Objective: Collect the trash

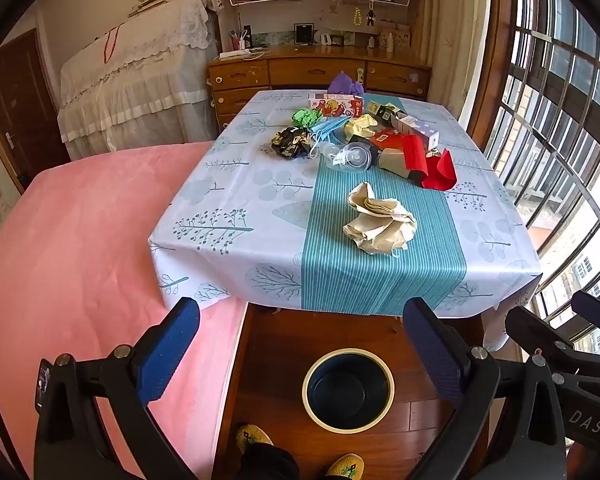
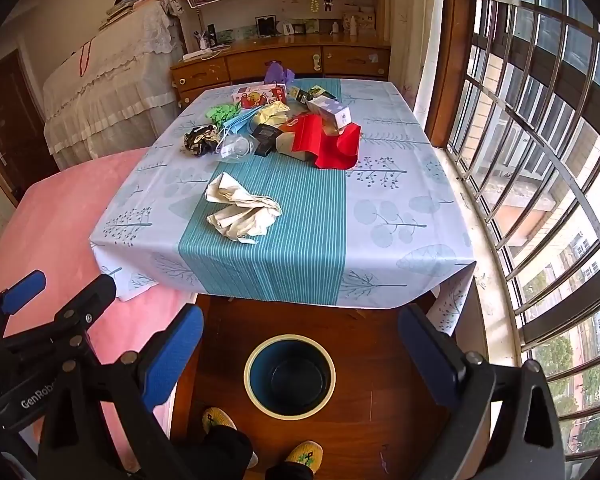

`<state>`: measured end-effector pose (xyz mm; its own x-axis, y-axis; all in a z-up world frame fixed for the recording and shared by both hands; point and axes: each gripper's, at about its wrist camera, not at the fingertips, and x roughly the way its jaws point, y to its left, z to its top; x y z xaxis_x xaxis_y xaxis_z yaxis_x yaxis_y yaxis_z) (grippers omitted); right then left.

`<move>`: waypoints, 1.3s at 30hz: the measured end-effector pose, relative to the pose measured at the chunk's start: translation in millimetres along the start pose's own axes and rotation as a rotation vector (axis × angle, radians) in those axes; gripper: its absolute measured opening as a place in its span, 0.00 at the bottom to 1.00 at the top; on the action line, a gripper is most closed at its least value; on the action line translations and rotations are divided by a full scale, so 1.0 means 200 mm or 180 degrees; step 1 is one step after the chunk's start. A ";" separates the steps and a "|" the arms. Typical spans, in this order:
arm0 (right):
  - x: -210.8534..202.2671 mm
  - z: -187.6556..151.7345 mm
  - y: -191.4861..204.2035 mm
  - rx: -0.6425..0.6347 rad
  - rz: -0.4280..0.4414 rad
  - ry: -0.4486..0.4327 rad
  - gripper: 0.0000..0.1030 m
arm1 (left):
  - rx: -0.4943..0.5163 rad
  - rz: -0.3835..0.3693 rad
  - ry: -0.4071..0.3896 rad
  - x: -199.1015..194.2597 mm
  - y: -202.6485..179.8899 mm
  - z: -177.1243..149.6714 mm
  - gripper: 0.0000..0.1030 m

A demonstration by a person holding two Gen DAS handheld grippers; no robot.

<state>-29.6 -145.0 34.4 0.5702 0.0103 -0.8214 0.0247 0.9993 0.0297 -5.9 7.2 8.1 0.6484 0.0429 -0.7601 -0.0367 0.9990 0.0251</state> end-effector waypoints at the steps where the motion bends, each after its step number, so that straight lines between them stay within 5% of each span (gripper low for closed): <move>1: 0.00 0.00 0.00 -0.0014 0.0001 0.0004 0.96 | -0.0001 0.0005 0.0001 0.00 0.00 0.00 0.97; 39: 0.03 0.05 0.02 -0.0066 0.0057 -0.0014 0.96 | -0.0046 0.0095 -0.0040 0.00 -0.01 0.05 0.97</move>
<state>-18.1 -142.0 34.2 0.5740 0.0282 -0.8184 -0.0026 0.9995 0.0326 1.4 4.9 13.3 0.6562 0.0731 -0.7510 -0.0672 0.9970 0.0383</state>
